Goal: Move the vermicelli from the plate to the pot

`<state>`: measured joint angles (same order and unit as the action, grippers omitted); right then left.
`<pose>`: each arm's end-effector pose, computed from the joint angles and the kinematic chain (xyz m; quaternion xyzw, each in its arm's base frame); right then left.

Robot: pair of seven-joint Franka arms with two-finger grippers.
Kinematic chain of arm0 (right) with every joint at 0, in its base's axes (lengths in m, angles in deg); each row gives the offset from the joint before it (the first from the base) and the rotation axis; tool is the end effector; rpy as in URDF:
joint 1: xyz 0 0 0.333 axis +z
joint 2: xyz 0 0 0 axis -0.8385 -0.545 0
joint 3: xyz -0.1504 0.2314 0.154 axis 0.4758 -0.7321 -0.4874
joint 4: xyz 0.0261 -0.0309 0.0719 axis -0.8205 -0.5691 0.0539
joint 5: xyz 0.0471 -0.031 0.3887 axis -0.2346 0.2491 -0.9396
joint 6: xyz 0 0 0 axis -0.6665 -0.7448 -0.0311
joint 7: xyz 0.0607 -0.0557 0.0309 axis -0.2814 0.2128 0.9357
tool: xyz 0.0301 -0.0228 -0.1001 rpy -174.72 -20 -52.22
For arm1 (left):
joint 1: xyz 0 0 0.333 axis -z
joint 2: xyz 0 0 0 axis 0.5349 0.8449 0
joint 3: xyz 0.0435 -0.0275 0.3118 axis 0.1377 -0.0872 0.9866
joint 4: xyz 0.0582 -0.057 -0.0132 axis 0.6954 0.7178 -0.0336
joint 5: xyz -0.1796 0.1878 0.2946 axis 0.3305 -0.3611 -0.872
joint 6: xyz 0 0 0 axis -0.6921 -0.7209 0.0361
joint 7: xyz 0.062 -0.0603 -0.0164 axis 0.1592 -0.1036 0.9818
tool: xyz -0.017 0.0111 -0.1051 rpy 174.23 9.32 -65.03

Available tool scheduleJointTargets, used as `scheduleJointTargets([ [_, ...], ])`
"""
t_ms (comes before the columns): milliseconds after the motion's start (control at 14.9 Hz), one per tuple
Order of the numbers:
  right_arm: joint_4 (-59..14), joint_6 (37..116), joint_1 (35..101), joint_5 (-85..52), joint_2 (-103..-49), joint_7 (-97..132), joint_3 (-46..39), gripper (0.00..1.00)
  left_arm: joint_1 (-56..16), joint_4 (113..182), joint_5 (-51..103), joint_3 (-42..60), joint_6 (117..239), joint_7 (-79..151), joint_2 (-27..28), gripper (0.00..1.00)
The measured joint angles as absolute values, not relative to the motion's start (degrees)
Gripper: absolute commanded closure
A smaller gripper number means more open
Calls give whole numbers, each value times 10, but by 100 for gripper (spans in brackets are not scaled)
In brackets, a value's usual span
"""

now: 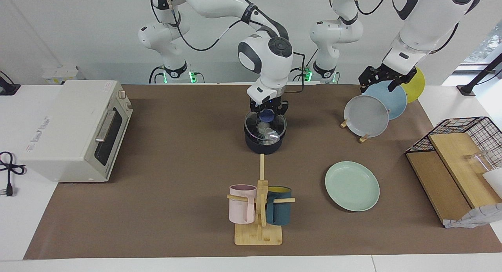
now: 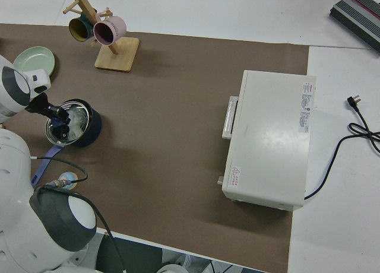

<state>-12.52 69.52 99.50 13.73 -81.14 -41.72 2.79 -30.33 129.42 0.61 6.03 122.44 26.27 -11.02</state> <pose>0.4763 0.4479 0.4121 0.9972 -0.0682 -0.0248 0.0169 0.5259 -0.0742 0.6212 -0.9980 0.0188 0.0600 0.0059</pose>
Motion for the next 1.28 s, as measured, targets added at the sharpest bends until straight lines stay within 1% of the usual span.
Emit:
scheduleJointTargets([
  [134,-138,716,994,137,-807,-417,28,80,-303,1292,6,60,1225,263,-110,0],
  [537,-153,745,993,137,-801,-417,28,80,-303,1291,6,60,1250,263,-110,0],
  [1276,-164,757,993,142,-795,-417,28,80,-303,1291,6,63,1254,263,-110,0],
])
